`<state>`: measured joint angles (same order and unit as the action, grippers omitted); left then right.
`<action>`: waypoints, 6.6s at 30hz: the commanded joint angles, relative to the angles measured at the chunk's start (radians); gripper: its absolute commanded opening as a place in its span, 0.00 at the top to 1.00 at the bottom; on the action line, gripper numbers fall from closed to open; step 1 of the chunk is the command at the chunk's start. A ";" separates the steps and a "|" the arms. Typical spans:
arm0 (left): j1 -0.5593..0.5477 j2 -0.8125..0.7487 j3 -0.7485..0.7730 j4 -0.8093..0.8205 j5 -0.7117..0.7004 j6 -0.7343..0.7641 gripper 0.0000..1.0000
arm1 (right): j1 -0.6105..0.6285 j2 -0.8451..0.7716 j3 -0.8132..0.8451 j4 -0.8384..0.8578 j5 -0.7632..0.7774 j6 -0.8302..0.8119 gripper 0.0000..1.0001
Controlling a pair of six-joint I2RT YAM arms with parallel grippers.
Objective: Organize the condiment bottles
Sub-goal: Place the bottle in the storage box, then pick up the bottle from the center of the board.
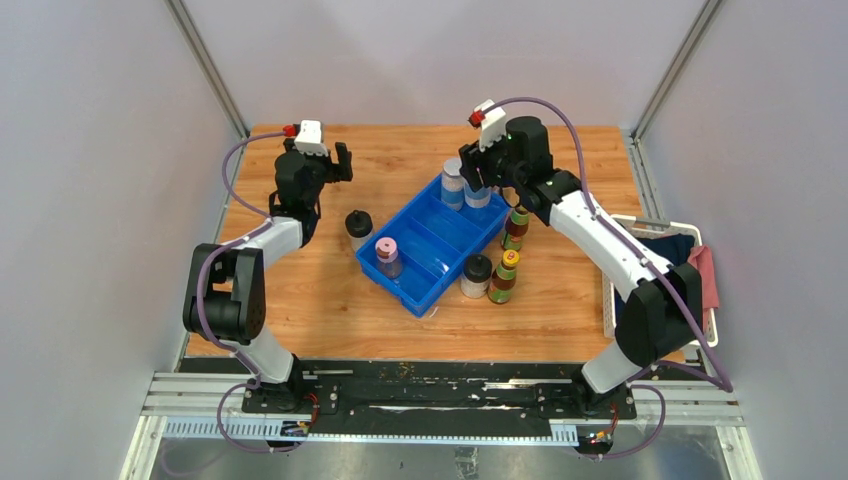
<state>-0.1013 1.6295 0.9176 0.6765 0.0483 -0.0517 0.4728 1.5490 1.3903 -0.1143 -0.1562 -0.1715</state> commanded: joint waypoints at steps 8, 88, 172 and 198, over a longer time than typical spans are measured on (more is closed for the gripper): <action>-0.009 0.000 -0.002 0.021 -0.004 0.019 0.13 | -0.050 -0.018 -0.055 0.159 -0.020 0.045 1.00; -0.029 0.003 -0.017 0.021 -0.015 0.045 0.13 | -0.137 0.120 -0.282 0.384 -0.132 0.107 1.00; -0.037 -0.013 -0.020 0.021 -0.016 0.036 0.13 | -0.135 0.239 0.278 -0.178 0.276 0.289 0.26; -0.041 -0.007 -0.022 0.021 -0.011 0.028 0.13 | -0.203 0.386 0.357 -0.312 0.232 0.379 0.36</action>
<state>-0.1345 1.6295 0.9112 0.6765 0.0406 -0.0254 0.2897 1.9152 1.7256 -0.3912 0.0864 0.1932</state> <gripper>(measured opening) 0.867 0.652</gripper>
